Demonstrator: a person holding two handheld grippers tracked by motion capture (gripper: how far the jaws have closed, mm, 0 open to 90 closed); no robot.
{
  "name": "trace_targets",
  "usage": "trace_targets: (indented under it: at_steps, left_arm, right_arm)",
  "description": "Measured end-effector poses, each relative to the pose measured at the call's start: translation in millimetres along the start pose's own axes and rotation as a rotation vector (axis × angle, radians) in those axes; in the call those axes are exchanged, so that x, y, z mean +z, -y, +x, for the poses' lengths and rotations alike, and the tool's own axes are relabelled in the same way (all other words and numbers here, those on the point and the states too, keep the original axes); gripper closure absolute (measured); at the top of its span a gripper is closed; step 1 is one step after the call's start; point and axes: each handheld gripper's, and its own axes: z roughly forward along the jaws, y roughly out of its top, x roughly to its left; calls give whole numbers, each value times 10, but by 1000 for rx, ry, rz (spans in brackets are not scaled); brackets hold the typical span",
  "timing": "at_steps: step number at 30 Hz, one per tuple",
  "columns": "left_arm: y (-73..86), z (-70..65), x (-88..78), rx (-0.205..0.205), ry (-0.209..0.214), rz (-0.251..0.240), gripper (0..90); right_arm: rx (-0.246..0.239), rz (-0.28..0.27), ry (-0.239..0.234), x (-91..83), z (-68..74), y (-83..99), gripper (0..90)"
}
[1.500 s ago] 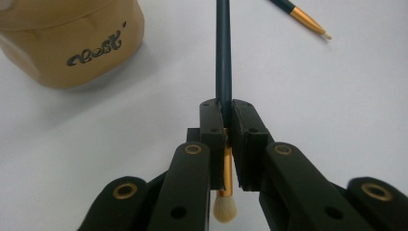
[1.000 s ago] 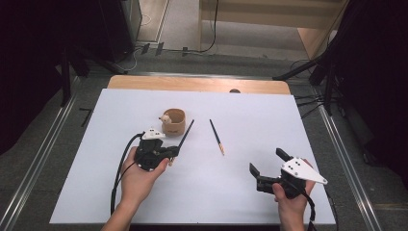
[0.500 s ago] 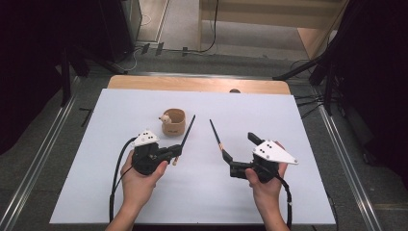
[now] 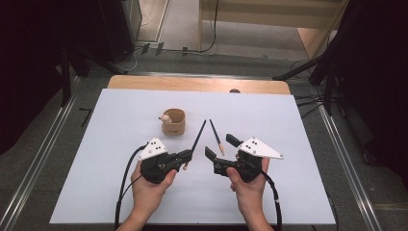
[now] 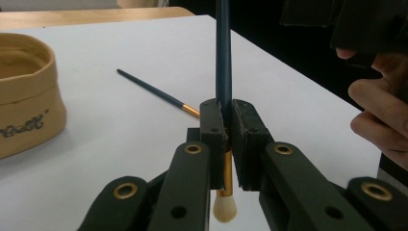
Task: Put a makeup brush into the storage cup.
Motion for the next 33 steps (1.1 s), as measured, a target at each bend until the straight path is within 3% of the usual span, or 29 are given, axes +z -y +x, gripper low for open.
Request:
trace_targets:
  at_steps: [1,2,3,4,6,9,14,17,19,22,25,33]
  left_arm:
    - [0,0,0,0,0,0,852]
    - [21,-34,28,2,8,-4,852]
    - [21,-34,28,2,8,-4,852]
    - [27,-47,37,2,15,-8,852]
    - [39,-87,48,1,19,-22,852]
    - [47,-153,62,22,27,-35,852]
    - [50,-199,53,39,28,-54,852]
    - [53,-223,52,47,28,-58,852]
    - [60,-247,64,56,27,-57,852]
    - [65,-276,74,66,25,-61,852]
    - [70,-292,84,70,26,-58,852]
    - [75,-305,95,74,29,-54,852]
  right_arm:
    - [0,0,0,0,0,0,185]
    - [60,-21,-44,-19,9,6,220]
    - [80,-28,-59,-22,11,9,244]
    - [80,-28,-59,-22,11,9,244]
    - [117,-32,-82,-16,27,19,279]
    - [174,-15,-82,35,46,46,337]
    - [232,-49,-99,38,18,98,458]
    - [310,-35,-140,63,-36,154,556]
    - [334,-21,-154,79,-44,185,632]
    - [412,-22,-201,84,-47,213,690]
    - [406,-27,-180,84,-39,226,727]
    - [435,-41,-194,100,-26,252,782]
